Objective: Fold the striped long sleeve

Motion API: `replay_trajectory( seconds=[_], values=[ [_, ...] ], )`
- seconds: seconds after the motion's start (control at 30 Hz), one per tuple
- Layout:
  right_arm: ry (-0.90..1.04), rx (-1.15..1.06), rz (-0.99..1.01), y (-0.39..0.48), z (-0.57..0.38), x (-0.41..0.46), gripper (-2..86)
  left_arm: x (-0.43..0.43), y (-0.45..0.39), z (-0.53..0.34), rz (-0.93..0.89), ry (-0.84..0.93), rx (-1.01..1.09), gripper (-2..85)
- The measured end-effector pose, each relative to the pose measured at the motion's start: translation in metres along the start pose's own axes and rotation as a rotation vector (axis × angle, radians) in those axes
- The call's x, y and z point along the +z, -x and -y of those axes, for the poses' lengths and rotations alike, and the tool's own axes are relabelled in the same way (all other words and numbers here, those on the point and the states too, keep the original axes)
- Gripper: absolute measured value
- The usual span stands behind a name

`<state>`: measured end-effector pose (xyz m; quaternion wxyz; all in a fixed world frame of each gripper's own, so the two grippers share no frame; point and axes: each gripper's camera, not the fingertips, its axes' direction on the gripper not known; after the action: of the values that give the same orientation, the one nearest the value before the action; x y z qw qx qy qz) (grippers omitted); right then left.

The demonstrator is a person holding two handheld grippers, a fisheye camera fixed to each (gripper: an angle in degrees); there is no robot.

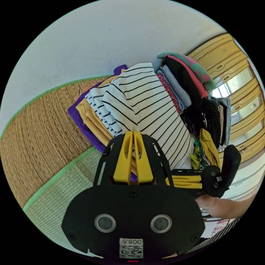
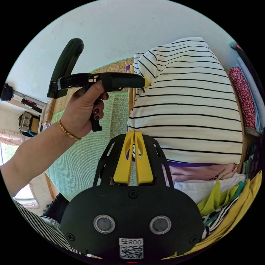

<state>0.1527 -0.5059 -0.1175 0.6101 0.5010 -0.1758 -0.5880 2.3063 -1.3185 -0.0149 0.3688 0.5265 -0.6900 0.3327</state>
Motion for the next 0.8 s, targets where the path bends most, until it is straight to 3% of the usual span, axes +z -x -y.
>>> replay_trajectory(
  seconds=[0.2,0.4,0.63,0.8],
  values=[
    [-0.073,-0.017,-0.062,0.025,-0.038,-0.018,0.1,-0.002,0.006,-0.019,-0.024,-0.01,-0.042,0.1],
    [-0.177,0.018,-0.044,0.037,-0.093,-0.058,0.1,-0.039,0.004,-0.084,-0.181,-0.112,-0.018,0.1],
    [-0.212,0.089,0.054,0.058,-0.194,-0.1,0.3,-0.027,0.011,-0.23,-0.344,0.097,-0.066,0.2],
    [-0.322,0.063,0.047,0.096,-0.283,-0.184,1.5,-0.011,0.007,-0.307,-0.401,0.194,-0.116,0.3]
  ],
)
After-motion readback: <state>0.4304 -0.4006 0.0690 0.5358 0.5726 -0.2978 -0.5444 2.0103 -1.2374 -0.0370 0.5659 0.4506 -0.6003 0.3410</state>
